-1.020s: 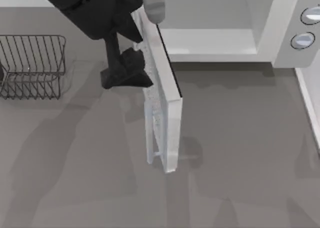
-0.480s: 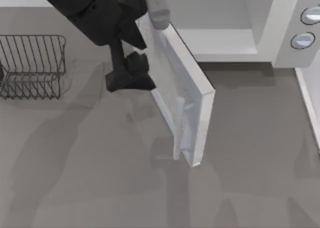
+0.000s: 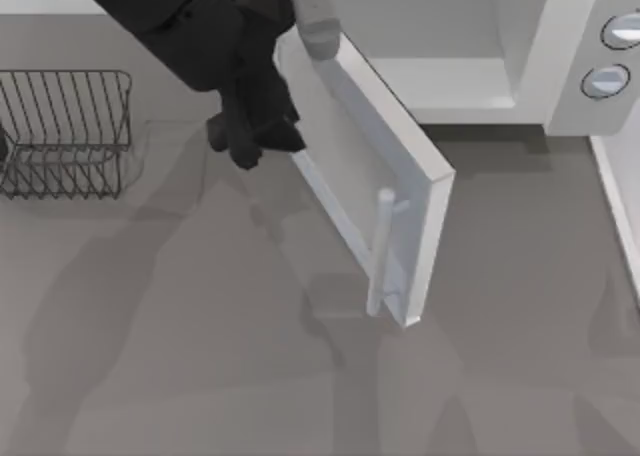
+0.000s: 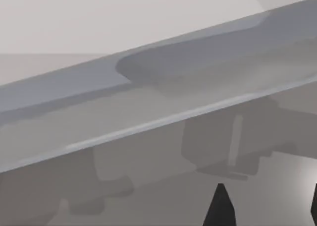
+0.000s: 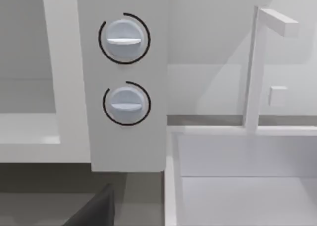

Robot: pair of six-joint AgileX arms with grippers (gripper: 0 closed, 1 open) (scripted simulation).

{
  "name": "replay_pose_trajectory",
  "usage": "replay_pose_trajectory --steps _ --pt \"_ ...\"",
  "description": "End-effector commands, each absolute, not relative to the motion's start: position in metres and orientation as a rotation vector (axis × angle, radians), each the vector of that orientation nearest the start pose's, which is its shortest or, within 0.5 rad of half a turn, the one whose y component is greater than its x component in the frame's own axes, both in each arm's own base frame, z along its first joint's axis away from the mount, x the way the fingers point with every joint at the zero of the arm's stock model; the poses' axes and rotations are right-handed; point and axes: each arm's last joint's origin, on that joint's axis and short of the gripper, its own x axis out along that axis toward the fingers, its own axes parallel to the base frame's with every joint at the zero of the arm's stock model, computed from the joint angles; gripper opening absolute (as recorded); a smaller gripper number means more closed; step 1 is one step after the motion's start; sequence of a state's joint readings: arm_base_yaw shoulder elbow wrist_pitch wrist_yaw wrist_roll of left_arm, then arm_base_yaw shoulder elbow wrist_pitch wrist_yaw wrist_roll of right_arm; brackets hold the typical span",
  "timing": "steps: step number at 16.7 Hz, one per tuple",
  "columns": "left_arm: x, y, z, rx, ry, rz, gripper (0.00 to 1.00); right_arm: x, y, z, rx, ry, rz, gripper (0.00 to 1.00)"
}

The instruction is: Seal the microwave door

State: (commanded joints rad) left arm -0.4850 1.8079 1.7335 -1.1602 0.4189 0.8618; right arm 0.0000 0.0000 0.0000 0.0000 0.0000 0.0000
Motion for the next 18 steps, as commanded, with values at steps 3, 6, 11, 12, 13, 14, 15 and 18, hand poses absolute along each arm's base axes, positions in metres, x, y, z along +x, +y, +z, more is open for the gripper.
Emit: replay_pose_trajectory --steps 3,6,11,12,13,14,15,18 --pt "0.322 -0.179 0.307 0.728 0.856 -1.272 0.00 0.106 -0.001 0.160 0.000 0.000 0.000 1.00" --pt "0.322 -0.179 0.307 0.728 0.856 -1.272 0.00 0.106 -0.001 0.160 0.000 0.000 0.000 1.00" --pt "0.323 -0.178 0.307 0.727 0.856 -1.270 0.00 0.106 -0.001 0.160 0.000 0.000 0.000 1.00" --pt "0.323 -0.179 0.307 0.727 0.857 -1.270 0.00 0.106 -0.001 0.160 0.000 0.000 0.000 1.00" --pt "0.323 -0.182 0.307 0.726 0.859 -1.270 0.00 0.106 -0.001 0.160 0.000 0.000 0.000 1.00" --pt "0.323 -0.184 0.307 0.725 0.860 -1.268 0.00 0.106 -0.001 0.160 0.000 0.000 0.000 1.00" --pt "0.323 -0.187 0.307 0.723 0.863 -1.266 0.00 0.106 -0.001 0.160 0.000 0.000 0.000 1.00" --pt "0.322 -0.198 0.307 0.727 0.857 -1.270 0.00 0.106 -0.001 0.160 0.000 0.000 0.000 1.00"
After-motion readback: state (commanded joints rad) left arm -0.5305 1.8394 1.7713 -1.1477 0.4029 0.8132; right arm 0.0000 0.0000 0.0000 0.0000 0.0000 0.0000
